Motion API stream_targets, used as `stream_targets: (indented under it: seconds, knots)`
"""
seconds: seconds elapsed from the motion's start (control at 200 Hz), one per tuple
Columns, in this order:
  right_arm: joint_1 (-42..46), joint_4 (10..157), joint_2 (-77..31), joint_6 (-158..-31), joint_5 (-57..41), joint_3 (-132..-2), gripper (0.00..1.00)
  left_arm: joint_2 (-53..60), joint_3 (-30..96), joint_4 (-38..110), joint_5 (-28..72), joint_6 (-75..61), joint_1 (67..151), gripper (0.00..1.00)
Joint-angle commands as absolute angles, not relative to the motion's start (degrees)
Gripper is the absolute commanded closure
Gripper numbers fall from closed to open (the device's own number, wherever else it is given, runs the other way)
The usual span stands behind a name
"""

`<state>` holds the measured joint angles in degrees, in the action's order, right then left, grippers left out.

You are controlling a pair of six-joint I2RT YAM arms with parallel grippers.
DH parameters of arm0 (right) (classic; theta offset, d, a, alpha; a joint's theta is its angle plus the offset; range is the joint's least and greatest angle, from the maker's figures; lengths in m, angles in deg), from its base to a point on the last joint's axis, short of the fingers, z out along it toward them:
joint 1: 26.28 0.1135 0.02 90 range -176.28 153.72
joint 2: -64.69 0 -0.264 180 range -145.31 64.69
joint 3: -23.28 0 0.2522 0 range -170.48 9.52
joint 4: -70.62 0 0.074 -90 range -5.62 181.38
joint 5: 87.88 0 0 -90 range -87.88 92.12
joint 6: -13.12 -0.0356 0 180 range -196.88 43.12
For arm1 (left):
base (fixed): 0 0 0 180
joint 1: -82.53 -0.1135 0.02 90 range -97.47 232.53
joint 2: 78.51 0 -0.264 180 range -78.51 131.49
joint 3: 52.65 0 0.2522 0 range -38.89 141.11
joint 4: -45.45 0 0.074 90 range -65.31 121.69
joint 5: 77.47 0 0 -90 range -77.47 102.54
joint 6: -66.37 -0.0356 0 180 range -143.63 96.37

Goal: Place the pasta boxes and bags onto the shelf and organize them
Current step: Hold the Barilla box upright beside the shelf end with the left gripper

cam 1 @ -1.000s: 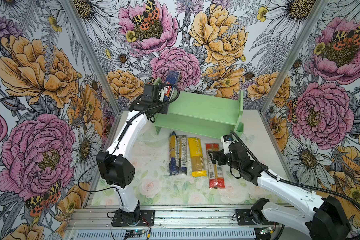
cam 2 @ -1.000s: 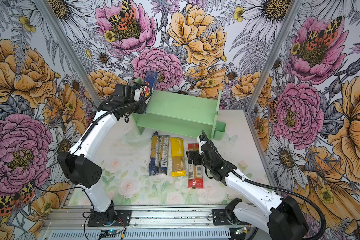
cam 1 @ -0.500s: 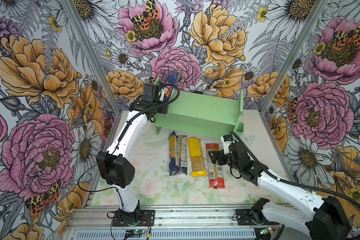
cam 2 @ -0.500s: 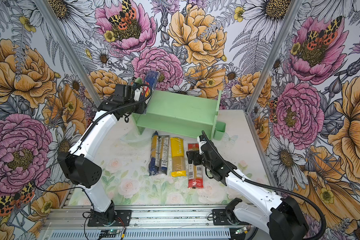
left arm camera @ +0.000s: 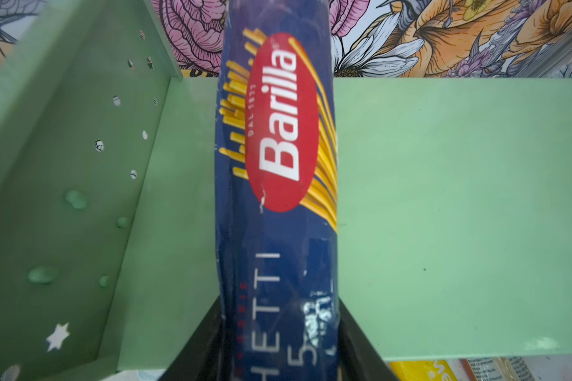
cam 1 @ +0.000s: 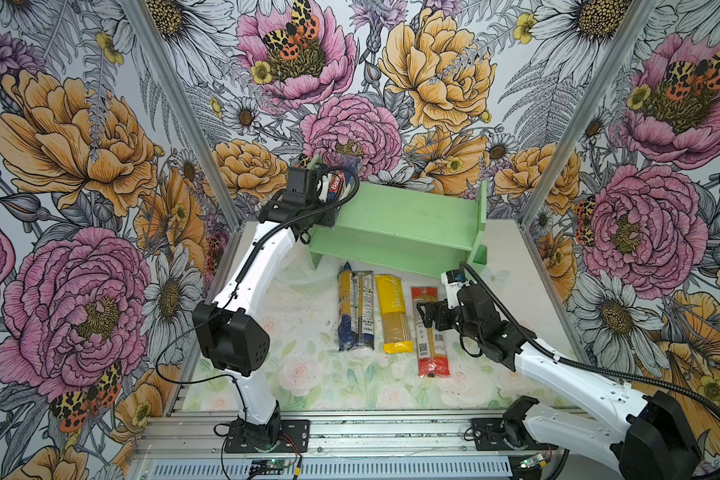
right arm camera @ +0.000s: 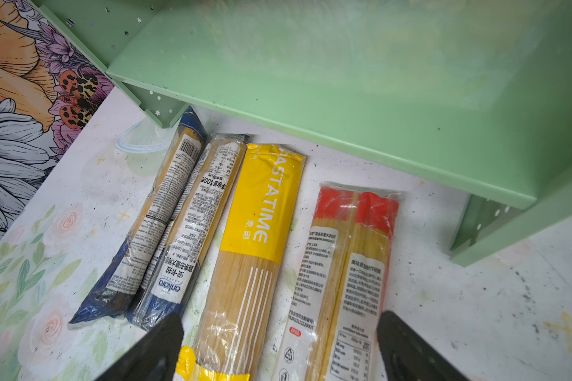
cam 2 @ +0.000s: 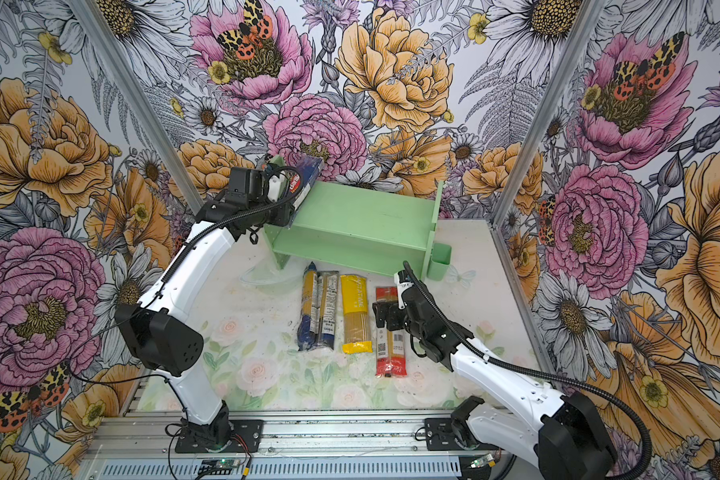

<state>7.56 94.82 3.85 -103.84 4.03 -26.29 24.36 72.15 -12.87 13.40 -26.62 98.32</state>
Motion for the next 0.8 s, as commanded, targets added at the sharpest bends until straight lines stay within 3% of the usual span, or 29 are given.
stream_targets:
  seconds: [0.0, 0.325, 0.455, 0.796]
  knots:
    - [7.7, 93.3, 3.2, -103.6, 4.6, -26.9, 0.06, 22.9, 73.1, -5.9, 13.6, -27.0, 98.0, 0.53]
    - [7.7, 93.3, 2.6, -103.4, 4.8, -27.0, 0.06, 23.4, 72.9, -5.9, 13.7, -26.8, 98.1, 0.52]
    - [7.7, 93.3, 2.2, -103.3, 4.8, -27.0, 0.05, 23.4, 72.9, -5.9, 13.7, -26.8, 98.1, 0.46]
    - [7.7, 93.3, 2.2, -103.2, 4.7, -27.0, 0.04, 23.0, 72.9, -5.9, 13.3, -27.0, 98.1, 0.43]
